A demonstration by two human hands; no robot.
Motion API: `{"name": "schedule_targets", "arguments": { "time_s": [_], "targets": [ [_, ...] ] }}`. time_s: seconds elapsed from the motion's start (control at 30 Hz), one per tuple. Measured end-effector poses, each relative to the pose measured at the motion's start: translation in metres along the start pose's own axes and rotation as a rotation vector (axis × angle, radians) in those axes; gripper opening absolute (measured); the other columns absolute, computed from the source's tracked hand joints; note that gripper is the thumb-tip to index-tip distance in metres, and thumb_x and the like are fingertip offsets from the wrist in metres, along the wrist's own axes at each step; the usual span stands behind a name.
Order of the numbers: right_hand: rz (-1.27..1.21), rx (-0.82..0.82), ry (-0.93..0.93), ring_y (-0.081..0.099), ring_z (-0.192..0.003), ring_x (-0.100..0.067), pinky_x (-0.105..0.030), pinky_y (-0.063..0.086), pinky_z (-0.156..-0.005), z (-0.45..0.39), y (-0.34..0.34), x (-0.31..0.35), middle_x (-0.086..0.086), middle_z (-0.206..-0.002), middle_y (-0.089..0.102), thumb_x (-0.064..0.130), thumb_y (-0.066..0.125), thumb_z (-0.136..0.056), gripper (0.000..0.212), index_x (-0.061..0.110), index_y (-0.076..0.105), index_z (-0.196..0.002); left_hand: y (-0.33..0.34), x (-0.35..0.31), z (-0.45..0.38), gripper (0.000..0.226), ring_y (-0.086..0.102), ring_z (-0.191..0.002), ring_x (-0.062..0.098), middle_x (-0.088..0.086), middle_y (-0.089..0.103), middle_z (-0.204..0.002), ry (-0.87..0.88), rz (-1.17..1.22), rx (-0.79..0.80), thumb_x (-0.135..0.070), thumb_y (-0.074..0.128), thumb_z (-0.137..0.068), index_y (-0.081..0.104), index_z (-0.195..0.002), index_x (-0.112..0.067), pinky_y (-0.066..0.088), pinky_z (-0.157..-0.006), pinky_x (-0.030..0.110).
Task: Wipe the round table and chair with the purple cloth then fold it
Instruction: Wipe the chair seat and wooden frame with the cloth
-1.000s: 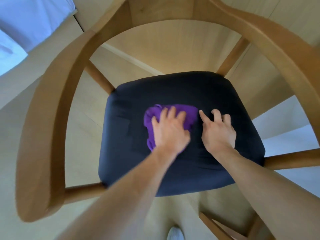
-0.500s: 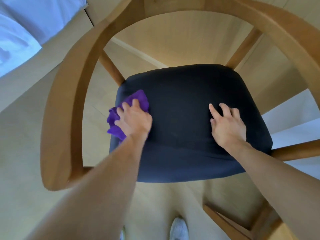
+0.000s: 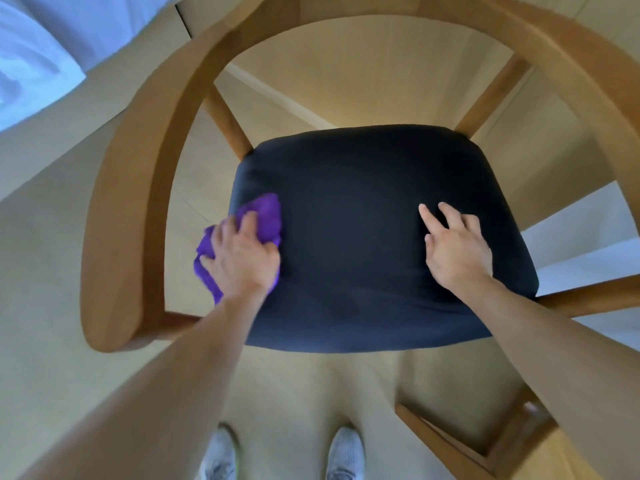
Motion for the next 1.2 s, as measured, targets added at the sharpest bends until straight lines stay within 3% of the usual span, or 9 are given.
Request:
{"name": "schedule_targets", "arguments": {
  "time_s": [0.07, 0.13, 0.27, 0.37, 0.5, 0.67, 0.83, 1.0, 1.2],
  "targets": [
    [-0.029, 0.045, -0.006, 0.025, -0.138, -0.026, -0.040, 0.047, -0.098, -0.001, -0.003, -0.001, 0.005, -0.162, 0.020, 0.027, 0.037, -0.104, 0.054, 0.037, 0.021, -0.155, -0.001, 0.008, 0.000, 0.051, 0.037, -0.133, 0.037, 0.008, 0.045, -0.143, -0.169, 0.090, 0.020, -0.032, 0.055, -0.087, 0.046, -0.137, -0.028, 0.041, -0.097, 0.059],
    [-0.083, 0.112, -0.040, 0.022, -0.141, -0.025, -0.040, 0.046, -0.097, -0.006, -0.003, -0.005, 0.009, -0.162, 0.019, 0.022, 0.036, -0.104, 0.054, 0.038, 0.024, -0.154, 0.002, -0.012, 0.024, 0.050, 0.037, -0.133, 0.036, 0.009, 0.047, -0.141, -0.113, 0.010, -0.016, -0.029, 0.056, -0.085, 0.049, -0.134, -0.027, 0.043, -0.093, 0.060],
    [-0.478, 0.232, -0.042, 0.031, -0.145, -0.020, -0.035, 0.030, -0.116, -0.021, -0.016, -0.035, 0.006, -0.158, 0.034, 0.012, 0.038, -0.104, 0.050, 0.033, 0.039, -0.150, 0.030, -0.093, 0.121, 0.057, 0.047, -0.128, 0.034, 0.007, 0.056, -0.136, 0.235, -0.015, -0.047, -0.027, 0.065, -0.071, 0.059, -0.128, -0.025, 0.043, -0.088, 0.056],
    [-0.728, 0.219, 0.089, 0.042, -0.138, -0.018, -0.035, 0.032, -0.116, -0.022, -0.031, -0.060, -0.001, -0.151, 0.046, 0.012, 0.039, -0.105, 0.045, 0.030, 0.046, -0.145, 0.061, -0.181, 0.178, 0.070, 0.041, -0.137, 0.031, 0.003, 0.050, -0.146, 0.560, 0.069, 0.079, -0.035, 0.068, -0.072, 0.051, -0.139, -0.028, 0.037, -0.104, 0.060],
    [-0.652, 0.171, 0.152, 0.044, -0.136, -0.021, -0.038, 0.032, -0.116, -0.009, -0.043, -0.086, -0.001, -0.149, 0.048, 0.028, 0.034, -0.107, 0.040, 0.033, 0.046, -0.144, 0.107, -0.282, 0.227, 0.088, 0.017, -0.151, 0.024, 0.004, 0.028, -0.161, 1.019, 0.041, 0.356, -0.035, 0.077, -0.077, 0.033, -0.152, -0.026, 0.018, -0.118, 0.062],
    [-0.435, 0.256, 0.139, 0.037, -0.141, -0.027, -0.035, 0.026, -0.114, 0.017, -0.037, -0.087, -0.005, -0.155, 0.041, 0.032, 0.028, -0.108, 0.045, 0.028, 0.037, -0.151, 0.100, -0.259, 0.219, 0.061, 0.022, -0.149, 0.027, 0.008, 0.035, -0.158, 1.091, 0.018, 0.288, -0.021, 0.063, -0.090, 0.045, -0.147, -0.024, 0.023, -0.118, 0.058],
    [-0.192, 0.220, 0.139, 0.035, -0.141, -0.034, -0.042, 0.032, -0.113, 0.019, -0.027, -0.077, -0.007, -0.159, 0.032, 0.031, 0.033, -0.106, 0.048, 0.021, 0.031, -0.153, 0.060, -0.135, 0.162, 0.072, 0.034, -0.146, 0.025, 0.002, 0.044, -0.154, 0.908, 0.043, 0.139, -0.021, 0.074, -0.076, 0.051, -0.144, -0.026, 0.035, -0.114, 0.053],
    [-0.091, 0.279, 0.240, 0.016, -0.148, -0.037, -0.054, 0.029, -0.116, 0.018, -0.005, -0.054, -0.018, -0.162, 0.013, 0.022, 0.049, -0.098, 0.060, 0.009, 0.023, -0.151, 0.020, 0.000, 0.111, 0.091, 0.039, -0.143, 0.033, 0.009, 0.047, -0.151, 0.472, -0.039, -0.032, -0.018, 0.084, -0.061, 0.049, -0.145, -0.023, 0.038, -0.113, 0.055],
    [-0.100, 0.320, 0.365, -0.001, -0.152, -0.033, -0.056, 0.020, -0.119, 0.020, 0.001, -0.042, -0.013, -0.165, -0.005, 0.032, 0.052, -0.097, 0.080, 0.010, 0.003, -0.157, 0.015, 0.016, 0.099, 0.070, 0.043, -0.134, 0.046, 0.023, 0.052, -0.140, -0.002, 0.199, -0.154, -0.016, 0.071, -0.069, 0.054, -0.135, -0.004, 0.039, -0.108, 0.055]
  ]
}}
Point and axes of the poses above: each hand's wrist, its own z-axis away from the middle knuckle, its own y-axis out of the palm, x = y × z, the point moved 7 cm from there along -z, towards the middle knuckle
